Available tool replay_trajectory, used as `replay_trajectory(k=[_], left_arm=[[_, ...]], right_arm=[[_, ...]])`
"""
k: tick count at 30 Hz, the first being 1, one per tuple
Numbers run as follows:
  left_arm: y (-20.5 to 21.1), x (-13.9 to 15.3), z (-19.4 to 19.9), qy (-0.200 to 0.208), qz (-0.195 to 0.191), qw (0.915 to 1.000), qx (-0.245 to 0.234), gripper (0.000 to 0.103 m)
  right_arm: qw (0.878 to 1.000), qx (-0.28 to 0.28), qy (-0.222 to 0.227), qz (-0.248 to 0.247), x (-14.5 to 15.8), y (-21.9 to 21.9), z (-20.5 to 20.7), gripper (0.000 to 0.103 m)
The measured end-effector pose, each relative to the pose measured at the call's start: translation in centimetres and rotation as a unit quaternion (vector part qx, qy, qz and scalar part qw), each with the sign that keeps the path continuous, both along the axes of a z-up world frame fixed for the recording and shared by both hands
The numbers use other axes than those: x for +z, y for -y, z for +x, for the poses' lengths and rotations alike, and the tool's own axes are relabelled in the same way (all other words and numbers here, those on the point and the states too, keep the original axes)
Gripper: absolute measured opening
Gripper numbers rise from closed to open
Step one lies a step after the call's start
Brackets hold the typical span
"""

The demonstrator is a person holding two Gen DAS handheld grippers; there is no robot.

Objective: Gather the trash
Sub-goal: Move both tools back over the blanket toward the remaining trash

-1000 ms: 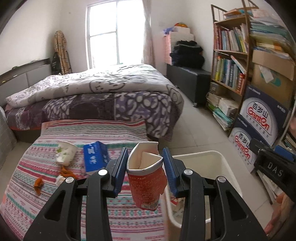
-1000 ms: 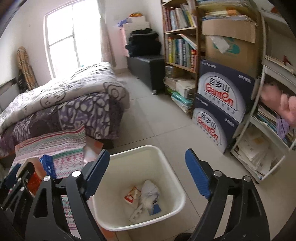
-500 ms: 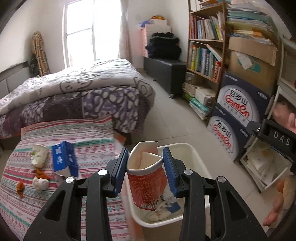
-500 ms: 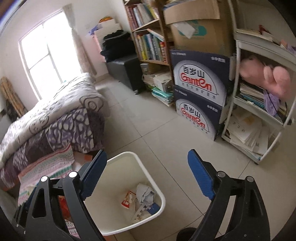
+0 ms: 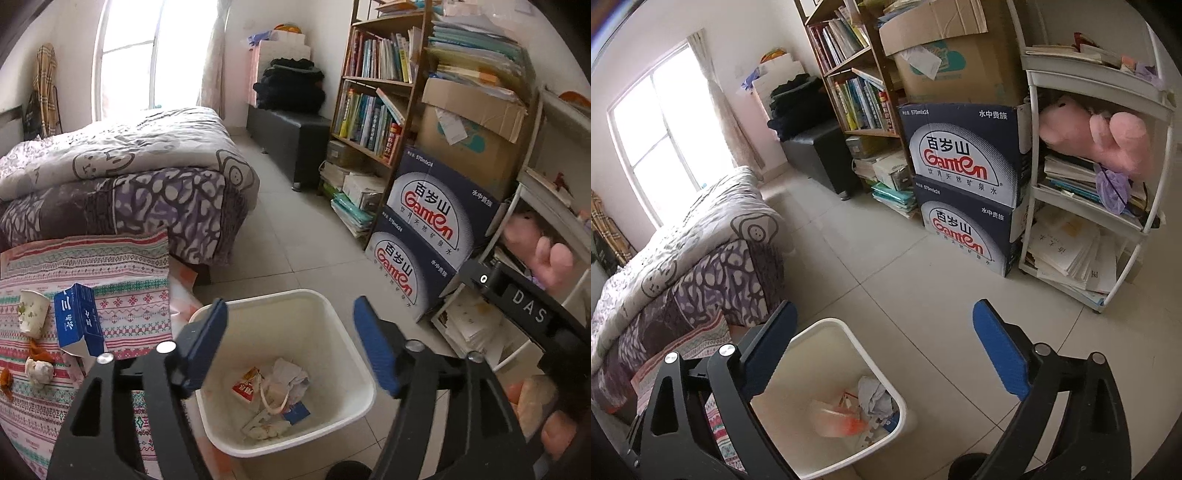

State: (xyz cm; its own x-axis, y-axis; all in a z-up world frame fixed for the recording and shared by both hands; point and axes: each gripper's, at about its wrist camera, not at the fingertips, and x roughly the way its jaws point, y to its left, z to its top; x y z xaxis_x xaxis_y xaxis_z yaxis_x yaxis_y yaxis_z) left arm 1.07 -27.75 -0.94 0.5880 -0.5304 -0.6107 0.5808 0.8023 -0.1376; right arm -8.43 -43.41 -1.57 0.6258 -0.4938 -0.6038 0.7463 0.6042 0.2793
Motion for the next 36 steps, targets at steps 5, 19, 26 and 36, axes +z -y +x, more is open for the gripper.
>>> replay_trajectory(k=[5, 19, 26, 36], left_arm=[[-0.7, 0.3, -0.5, 0.024, 0.016, 0.9996, 0.005, 0.073], [-8.2, -2.2, 2.4, 0.032, 0.090, 0.9914, 0.089, 0.081], [-13.9, -4.9, 5.4, 0.002, 0.150, 0.9768, 0.153, 0.081], [-24.9, -6.7, 9.5, -0.056, 0.165, 0.9514, 0.254, 0.081]], right_arm=[[1.000, 0.004, 0.000, -0.008, 0.2, -0.9, 0.5, 0.094], [0.996, 0.070, -0.038, -0.032, -0.6, -6.4, 4.4, 0.096], [0.989, 0.125, -0.065, -0.038, -1.4, -10.6, 7.4, 0.096], [0.975, 0.198, -0.094, -0.043, -2.9, -16.9, 11.4, 0.096]])
